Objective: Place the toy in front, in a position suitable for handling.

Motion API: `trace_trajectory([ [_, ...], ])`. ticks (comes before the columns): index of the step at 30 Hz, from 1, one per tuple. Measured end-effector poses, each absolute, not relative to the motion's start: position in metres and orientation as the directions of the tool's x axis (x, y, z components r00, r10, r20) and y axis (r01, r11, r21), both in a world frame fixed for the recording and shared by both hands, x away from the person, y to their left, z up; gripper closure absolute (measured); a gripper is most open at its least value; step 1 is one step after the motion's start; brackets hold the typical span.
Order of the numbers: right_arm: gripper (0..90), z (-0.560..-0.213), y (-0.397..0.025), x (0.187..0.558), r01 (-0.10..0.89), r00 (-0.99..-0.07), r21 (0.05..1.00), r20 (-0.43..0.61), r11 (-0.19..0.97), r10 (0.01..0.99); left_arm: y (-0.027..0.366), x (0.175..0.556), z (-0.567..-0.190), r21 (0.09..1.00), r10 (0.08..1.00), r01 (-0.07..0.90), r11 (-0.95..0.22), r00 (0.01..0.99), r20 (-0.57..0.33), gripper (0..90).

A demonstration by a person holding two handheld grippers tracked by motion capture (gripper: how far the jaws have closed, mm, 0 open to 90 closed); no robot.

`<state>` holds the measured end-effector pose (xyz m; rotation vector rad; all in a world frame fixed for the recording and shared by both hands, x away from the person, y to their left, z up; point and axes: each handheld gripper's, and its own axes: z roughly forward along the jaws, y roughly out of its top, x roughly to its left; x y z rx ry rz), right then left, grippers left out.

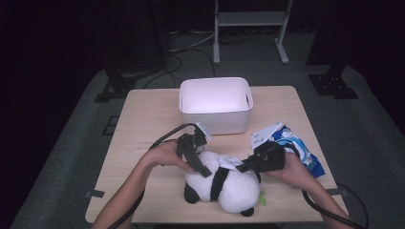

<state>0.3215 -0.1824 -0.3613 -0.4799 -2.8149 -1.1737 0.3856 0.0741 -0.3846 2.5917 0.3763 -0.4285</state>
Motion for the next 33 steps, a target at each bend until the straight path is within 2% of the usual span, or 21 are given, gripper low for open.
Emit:
trace_trajectory([
  [2,83.3,-0.359,-0.192,0.319,0.317,-0.946,0.682,0.175,0.659,0.274,0.075,0.387,-0.386,0.419,0.182,0.339,-0.842,0.911,-0.371,4.0],
  [4,83.3,-0.359,-0.200,0.317,0.337,-0.939,0.676,0.191,0.655,0.286,0.076,0.387,-0.386,0.423,0.166,0.326,-0.845,0.914,-0.371,15.4],
  [5,83.2,-0.361,-0.204,0.317,0.344,-0.937,0.672,0.199,0.655,0.288,0.076,0.388,-0.385,0.429,0.166,0.325,-0.843,0.915,-0.367,15.4],
  [8,83.2,-0.370,-0.209,0.317,0.369,-0.928,0.660,0.222,0.654,0.299,0.077,0.388,-0.385,0.466,0.170,0.332,-0.820,0.919,-0.355,29.8],
  [11,83.2,-0.379,-0.208,0.322,0.386,-0.921,0.659,0.238,0.646,0.307,0.078,0.388,-0.384,0.499,0.177,0.334,-0.800,0.925,-0.336,37.5],
  [15,83.3,-0.375,-0.207,0.336,0.389,-0.918,0.669,0.227,0.633,0.324,0.079,0.390,-0.378,0.524,0.191,0.320,-0.789,0.939,-0.286,39.1],
  [22,83.3,-0.366,-0.198,0.362,0.400,-0.911,0.675,0.217,0.620,0.351,0.083,0.395,-0.359,0.571,0.260,0.248,-0.783,0.964,-0.062,39.7],
  [25,83.7,-0.361,-0.191,0.378,0.405,-0.908,0.672,0.214,0.619,0.361,0.086,0.392,-0.356,0.586,0.252,0.194,-0.787,0.968,0.018,39.6],
  [29,84.0,-0.353,-0.178,0.394,0.402,-0.907,0.690,0.211,0.602,0.364,0.093,0.374,-0.360,0.627,0.236,0.136,-0.767,0.968,0.080,39.1],
  [33,84.5,-0.365,-0.161,0.390,0.389,-0.918,0.659,0.221,0.644,0.329,0.102,0.351,-0.364,0.656,0.256,0.120,-0.745,0.960,0.116,37.1],
])
